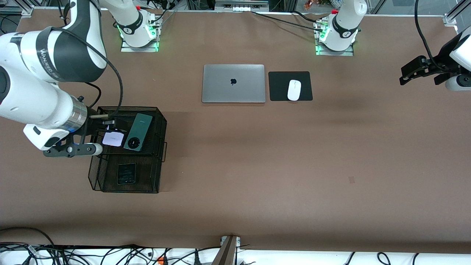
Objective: Place phones with both arms
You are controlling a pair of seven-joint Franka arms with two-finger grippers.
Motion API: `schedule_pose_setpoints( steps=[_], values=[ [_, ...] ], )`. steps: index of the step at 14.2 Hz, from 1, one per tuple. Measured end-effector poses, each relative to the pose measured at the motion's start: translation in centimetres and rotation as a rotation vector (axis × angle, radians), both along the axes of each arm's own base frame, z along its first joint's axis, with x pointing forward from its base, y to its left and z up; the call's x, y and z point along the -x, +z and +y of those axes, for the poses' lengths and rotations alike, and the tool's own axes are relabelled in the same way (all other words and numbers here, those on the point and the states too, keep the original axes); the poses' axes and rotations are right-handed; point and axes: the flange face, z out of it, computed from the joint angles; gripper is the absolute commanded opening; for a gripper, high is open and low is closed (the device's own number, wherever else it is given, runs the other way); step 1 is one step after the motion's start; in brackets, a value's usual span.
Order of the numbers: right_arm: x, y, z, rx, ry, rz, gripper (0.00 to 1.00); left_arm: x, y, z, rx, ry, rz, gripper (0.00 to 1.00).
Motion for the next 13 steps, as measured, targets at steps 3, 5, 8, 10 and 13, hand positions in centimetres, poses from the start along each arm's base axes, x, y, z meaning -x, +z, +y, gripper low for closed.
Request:
schedule_pose_setpoints(
  steps=[3,5,8,10,13],
  values=[
    [0.2,0.4,-0.6,0.035,-0.013,0.004,1.0,0.0,0.0,0.0,0.0,-0.001,0.0,1.0],
    [0.6,1.9,-1.0,0.045,-0.008,-0.014,0.99,0.0,0.0,0.0,0.0,-0.001,0.0,1.0],
    [1.3,3.0,-3.6,0.022,-0.023,-0.021,0.99,0.0,0.0,0.0,0.0,0.0,0.001,1.0],
    [1.8,2.3,-5.5,0.014,-0.048,-0.035,0.99,0.0,0.0,0.1,0.0,0.001,0.001,1.0],
    [3.2,1.4,-5.9,-0.002,-0.047,-0.043,0.99,0.0,0.0,0.2,0.0,0.003,0.001,1.0]
  ],
)
